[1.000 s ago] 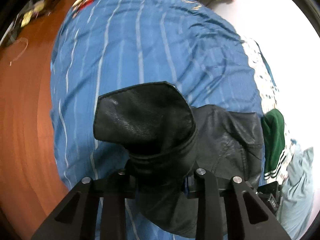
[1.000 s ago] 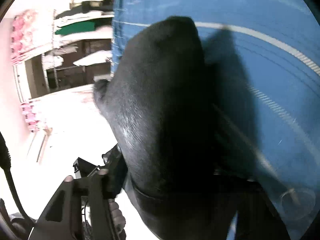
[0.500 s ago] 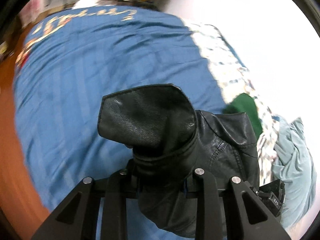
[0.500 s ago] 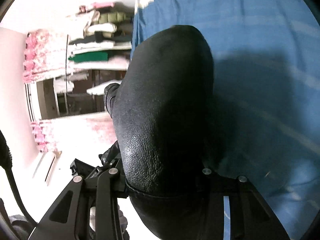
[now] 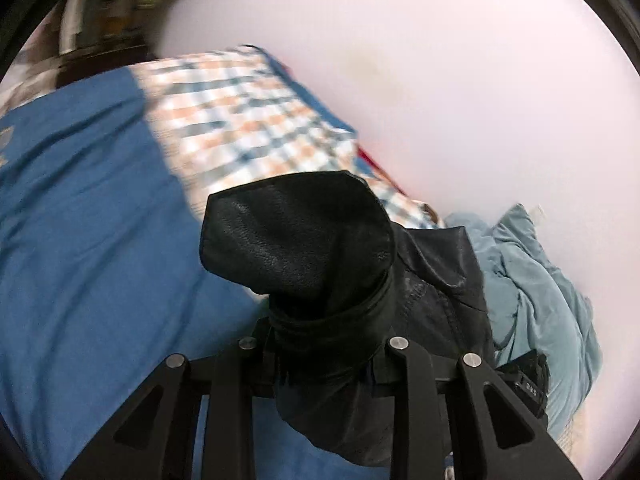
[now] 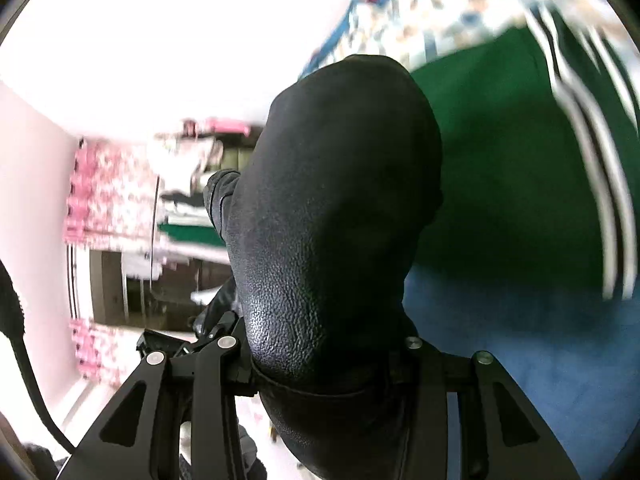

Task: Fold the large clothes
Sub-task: 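Carry the folded jacket with both grippers onto the green striped garment and release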

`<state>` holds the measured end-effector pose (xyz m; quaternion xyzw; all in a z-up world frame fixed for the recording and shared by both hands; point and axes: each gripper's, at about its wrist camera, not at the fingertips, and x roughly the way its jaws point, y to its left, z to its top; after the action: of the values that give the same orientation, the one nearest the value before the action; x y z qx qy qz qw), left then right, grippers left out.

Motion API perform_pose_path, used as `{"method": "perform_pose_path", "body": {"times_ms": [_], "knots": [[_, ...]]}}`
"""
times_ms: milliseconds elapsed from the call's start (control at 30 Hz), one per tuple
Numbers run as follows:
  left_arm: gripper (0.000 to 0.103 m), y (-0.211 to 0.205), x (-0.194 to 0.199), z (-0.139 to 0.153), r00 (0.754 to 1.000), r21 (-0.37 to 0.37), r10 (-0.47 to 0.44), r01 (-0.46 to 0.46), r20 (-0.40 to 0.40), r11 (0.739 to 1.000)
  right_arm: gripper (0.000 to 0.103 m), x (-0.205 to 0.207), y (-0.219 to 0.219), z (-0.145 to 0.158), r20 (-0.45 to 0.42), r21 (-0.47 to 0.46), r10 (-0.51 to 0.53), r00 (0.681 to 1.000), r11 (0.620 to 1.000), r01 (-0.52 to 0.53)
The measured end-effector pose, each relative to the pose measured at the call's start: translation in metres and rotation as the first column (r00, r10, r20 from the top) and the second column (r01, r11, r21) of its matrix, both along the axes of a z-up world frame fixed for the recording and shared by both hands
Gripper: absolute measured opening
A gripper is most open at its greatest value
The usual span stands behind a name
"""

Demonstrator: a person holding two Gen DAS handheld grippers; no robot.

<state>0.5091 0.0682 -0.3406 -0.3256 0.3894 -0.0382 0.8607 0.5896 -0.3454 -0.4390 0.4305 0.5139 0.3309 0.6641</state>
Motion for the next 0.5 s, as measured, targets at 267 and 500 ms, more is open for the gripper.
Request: {"method": "perform_pose_path", "body": {"times_ms": [267, 500], "knots": [[0.024, -0.058, 0.101, -0.122, 0.976, 0.082, -0.122, 0.139, -0.18, 0.987, 0.046, 0.14, -0.053, -0.097, -0.17, -0.1, -0.029, 0.985, 0.995, 0.012], [0.032, -0.079, 0.096, -0.125, 0.95, 0.308, -0.227, 0.287, -0.216, 0.907, 0.073, 0.147, -0.065, -0.119, -0.225, -0.317, -0.075, 0.971, 0.948, 0.0]]}}
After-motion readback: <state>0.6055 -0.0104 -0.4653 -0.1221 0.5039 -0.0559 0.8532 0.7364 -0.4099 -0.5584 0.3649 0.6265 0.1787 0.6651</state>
